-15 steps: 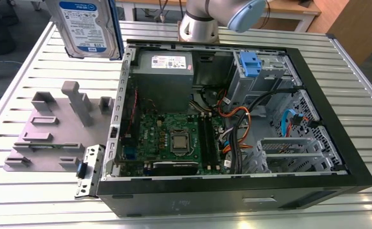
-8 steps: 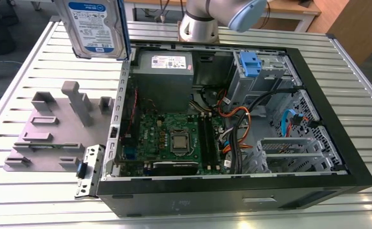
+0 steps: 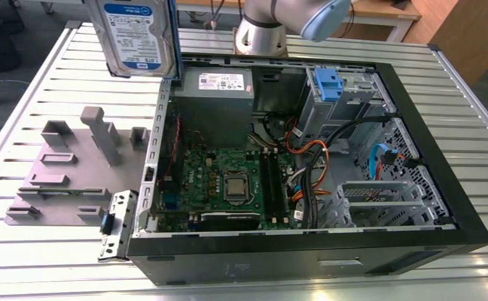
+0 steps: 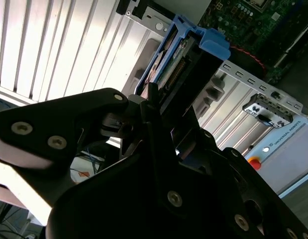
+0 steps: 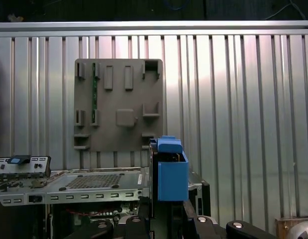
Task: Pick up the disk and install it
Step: 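Pick up the disk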
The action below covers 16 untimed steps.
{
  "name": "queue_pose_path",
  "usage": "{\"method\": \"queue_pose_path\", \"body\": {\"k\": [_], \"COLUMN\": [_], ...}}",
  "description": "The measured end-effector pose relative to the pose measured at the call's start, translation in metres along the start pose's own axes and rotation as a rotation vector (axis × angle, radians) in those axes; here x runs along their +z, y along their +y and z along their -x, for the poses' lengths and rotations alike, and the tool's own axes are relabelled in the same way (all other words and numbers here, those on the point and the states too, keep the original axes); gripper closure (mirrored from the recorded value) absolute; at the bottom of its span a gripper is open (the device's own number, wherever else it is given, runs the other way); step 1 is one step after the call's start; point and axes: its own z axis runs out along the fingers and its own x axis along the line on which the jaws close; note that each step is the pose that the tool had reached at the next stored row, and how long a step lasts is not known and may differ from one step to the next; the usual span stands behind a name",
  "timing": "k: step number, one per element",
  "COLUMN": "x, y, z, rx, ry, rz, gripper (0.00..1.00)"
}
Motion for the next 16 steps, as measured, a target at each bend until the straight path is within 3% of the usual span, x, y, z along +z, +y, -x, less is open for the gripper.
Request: {"method": "queue_pose_path", "body": {"k": [16], "x": [-0.0009], "y": [-0.0325], "z": [0.0014], "rx": [0.000], "ry": [0.0000], "rz": [0.0000], "gripper": [0.65]}}
